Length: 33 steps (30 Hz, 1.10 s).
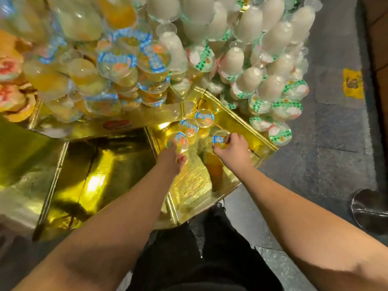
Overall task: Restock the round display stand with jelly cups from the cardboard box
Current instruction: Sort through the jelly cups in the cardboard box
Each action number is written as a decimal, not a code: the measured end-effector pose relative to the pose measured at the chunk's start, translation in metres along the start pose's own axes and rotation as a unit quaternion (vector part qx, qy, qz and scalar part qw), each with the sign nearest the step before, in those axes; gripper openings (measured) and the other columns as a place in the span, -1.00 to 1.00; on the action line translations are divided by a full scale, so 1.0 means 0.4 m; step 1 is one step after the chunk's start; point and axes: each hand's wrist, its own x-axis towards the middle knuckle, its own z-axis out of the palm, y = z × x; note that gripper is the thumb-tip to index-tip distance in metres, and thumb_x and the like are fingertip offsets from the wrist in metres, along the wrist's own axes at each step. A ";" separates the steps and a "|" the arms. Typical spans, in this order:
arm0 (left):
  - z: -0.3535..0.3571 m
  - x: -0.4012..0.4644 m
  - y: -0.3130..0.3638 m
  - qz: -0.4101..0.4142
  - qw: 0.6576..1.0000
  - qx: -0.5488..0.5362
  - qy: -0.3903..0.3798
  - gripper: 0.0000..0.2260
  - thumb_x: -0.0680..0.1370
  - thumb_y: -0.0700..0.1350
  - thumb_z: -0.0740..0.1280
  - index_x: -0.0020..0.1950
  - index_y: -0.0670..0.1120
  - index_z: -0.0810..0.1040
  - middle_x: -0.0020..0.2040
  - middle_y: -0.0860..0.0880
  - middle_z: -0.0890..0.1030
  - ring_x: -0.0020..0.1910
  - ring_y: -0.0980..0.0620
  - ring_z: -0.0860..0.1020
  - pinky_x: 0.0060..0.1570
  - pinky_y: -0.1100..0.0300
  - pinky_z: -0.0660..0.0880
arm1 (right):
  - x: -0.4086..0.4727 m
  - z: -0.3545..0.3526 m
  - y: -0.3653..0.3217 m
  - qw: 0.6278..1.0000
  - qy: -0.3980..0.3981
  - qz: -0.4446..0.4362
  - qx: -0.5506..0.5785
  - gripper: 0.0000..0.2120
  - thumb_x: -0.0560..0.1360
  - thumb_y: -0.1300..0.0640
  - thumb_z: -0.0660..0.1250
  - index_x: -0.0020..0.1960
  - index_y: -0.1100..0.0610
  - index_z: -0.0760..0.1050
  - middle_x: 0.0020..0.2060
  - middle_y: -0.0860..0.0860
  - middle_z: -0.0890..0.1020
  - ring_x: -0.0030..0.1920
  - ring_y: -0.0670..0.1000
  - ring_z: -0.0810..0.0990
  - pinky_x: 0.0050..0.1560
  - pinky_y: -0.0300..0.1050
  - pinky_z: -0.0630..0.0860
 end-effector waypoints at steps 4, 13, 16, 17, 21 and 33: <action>0.035 0.038 -0.009 0.009 0.998 -0.039 0.058 -0.54 0.63 0.08 0.28 0.42 -0.17 0.41 0.08 -0.13 0.54 -0.24 0.02 0.53 -0.51 0.28 0.51 | 0.074 0.028 0.016 1.000 -0.015 -0.012 0.024 -0.60 0.39 -0.02 0.50 -0.09 0.12 0.31 -0.08 0.11 0.45 0.05 0.16 0.43 0.00 -0.04 0.29; 0.074 0.104 -0.020 -0.050 0.978 -0.159 0.122 -0.63 0.54 0.11 0.42 0.26 -0.01 0.51 0.12 -0.06 0.57 -0.15 0.03 0.50 -0.30 0.26 0.48 | 0.161 0.061 0.035 0.999 -0.030 -0.025 0.025 -0.63 0.42 -0.01 0.48 -0.04 0.14 0.34 0.03 0.15 0.49 0.14 0.15 0.41 0.01 -0.10 0.28; 0.076 0.127 -0.025 -0.052 0.974 -0.180 0.128 -0.61 0.53 0.13 0.42 0.27 -0.02 0.51 0.03 -0.05 0.55 -0.23 0.05 0.47 -0.44 0.27 0.42 | 0.159 0.082 0.038 0.999 -0.014 -0.032 0.032 -0.63 0.42 0.03 0.49 0.02 0.23 0.42 0.06 0.18 0.49 0.15 0.18 0.41 0.12 -0.04 0.31; 0.075 0.139 -0.029 -0.055 0.973 -0.183 0.132 -0.61 0.53 0.14 0.41 0.26 -0.02 0.51 0.01 -0.05 0.55 -0.25 0.06 0.46 -0.47 0.28 0.41 | 0.159 0.090 0.040 0.999 -0.010 -0.031 0.032 -0.63 0.43 0.04 0.49 0.04 0.25 0.43 0.07 0.19 0.50 0.16 0.19 0.41 0.14 -0.04 0.30; 0.065 0.169 -0.044 -0.051 0.975 -0.171 0.134 -0.64 0.52 0.20 0.39 0.14 -0.04 0.54 -0.12 -0.03 0.54 -0.34 0.07 0.46 -0.47 0.29 0.39 | 0.168 0.110 0.054 0.999 0.012 -0.024 0.033 -0.61 0.44 0.03 0.49 0.05 0.28 0.45 0.10 0.21 0.51 0.18 0.21 0.43 0.14 -0.10 0.24; 0.060 0.190 -0.061 0.025 0.983 -0.105 0.149 -0.70 0.60 0.19 0.29 0.12 -0.03 0.49 -0.16 -0.04 0.57 -0.34 0.08 0.48 -0.37 0.23 0.39 | 0.174 0.127 0.054 0.989 -0.008 0.020 0.146 -0.49 0.44 0.03 0.52 0.21 0.26 0.39 0.20 0.14 0.48 0.23 0.12 0.44 0.09 -0.21 0.30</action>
